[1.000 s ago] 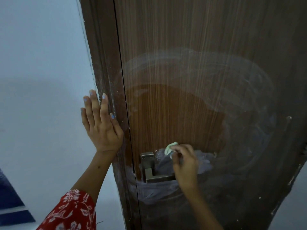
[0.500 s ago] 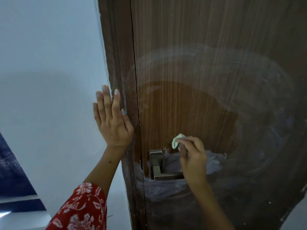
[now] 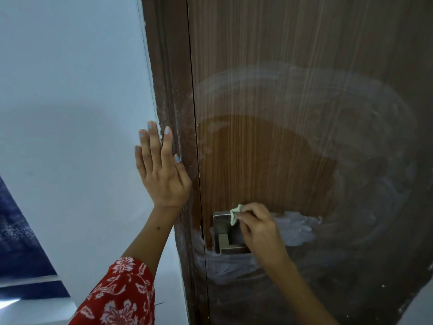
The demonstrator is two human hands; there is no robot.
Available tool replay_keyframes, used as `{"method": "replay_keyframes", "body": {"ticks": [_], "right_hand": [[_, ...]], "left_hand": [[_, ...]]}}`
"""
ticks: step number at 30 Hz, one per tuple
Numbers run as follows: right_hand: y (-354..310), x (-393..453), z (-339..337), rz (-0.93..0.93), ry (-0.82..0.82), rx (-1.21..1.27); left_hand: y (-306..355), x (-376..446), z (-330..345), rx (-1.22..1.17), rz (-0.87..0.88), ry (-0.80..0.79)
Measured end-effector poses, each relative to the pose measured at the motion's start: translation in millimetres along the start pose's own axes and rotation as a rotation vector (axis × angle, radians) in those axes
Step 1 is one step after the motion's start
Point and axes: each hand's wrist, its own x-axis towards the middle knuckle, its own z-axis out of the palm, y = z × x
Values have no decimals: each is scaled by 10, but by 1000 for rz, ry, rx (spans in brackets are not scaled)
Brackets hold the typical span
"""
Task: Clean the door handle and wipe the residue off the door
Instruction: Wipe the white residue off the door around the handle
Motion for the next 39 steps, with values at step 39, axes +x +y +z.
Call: {"method": "replay_keyframes", "body": {"ticks": [39], "right_hand": [[523, -294, -71, 415, 566, 144]], "left_hand": [[22, 11, -5, 21, 14, 19]]}}
